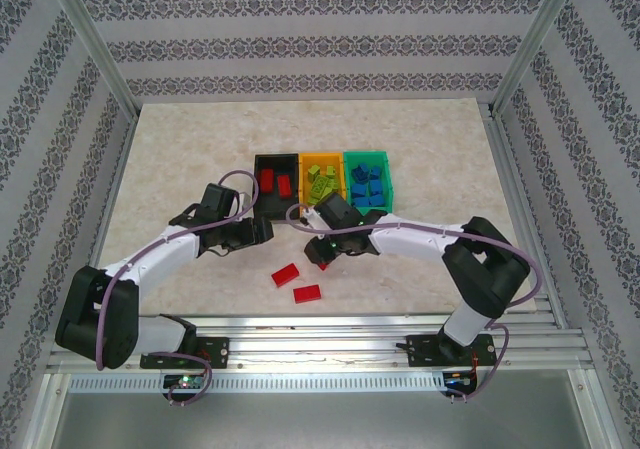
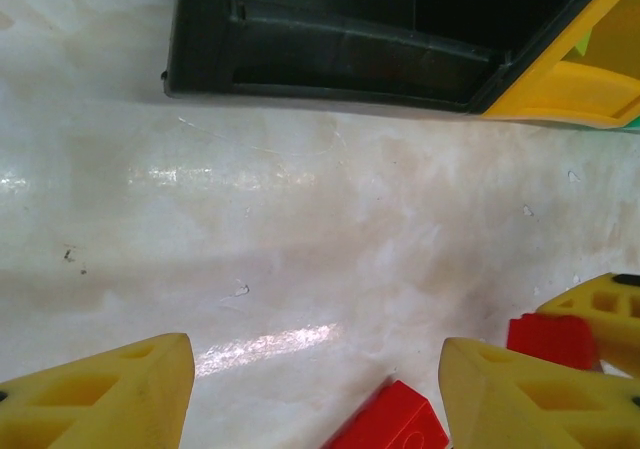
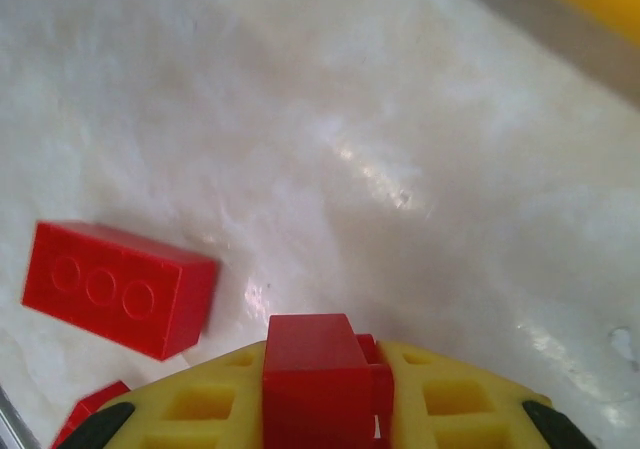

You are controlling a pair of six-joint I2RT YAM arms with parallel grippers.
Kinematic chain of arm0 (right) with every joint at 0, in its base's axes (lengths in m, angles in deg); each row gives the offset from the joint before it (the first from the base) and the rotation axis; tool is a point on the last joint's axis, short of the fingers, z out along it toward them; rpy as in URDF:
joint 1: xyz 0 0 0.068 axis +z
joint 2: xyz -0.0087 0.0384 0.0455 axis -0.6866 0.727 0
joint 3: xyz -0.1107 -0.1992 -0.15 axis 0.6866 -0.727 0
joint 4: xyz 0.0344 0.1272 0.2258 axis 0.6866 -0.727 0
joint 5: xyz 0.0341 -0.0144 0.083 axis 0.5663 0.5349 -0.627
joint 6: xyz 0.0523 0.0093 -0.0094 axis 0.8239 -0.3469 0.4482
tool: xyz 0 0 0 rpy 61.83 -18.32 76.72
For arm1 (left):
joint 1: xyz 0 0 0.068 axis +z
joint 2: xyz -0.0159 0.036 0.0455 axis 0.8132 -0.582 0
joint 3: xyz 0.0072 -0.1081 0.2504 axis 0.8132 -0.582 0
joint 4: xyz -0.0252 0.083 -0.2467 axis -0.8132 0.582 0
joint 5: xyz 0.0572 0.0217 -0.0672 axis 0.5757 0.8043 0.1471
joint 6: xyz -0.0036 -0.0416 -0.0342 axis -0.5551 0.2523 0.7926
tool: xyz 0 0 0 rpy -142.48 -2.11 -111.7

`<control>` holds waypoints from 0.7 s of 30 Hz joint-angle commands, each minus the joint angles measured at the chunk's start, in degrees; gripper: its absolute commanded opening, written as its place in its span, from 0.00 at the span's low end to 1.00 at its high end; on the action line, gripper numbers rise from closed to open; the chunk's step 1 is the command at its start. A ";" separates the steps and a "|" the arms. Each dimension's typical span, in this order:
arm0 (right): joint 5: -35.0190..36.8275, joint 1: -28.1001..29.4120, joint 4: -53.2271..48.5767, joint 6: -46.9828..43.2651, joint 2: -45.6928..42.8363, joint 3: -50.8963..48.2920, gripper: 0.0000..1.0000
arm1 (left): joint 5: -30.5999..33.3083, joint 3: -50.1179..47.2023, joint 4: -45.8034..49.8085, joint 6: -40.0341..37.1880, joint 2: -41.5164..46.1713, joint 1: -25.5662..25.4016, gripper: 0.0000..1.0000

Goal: Sort the legos into containers by color
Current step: Pick up the lego from the bottom-center of the table, then place the lego in the container.

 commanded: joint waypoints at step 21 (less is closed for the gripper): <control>-2.27 -8.08 -2.96 10.10 26.98 45.62 0.33 | 1.10 -5.67 0.09 3.74 8.01 0.36 0.66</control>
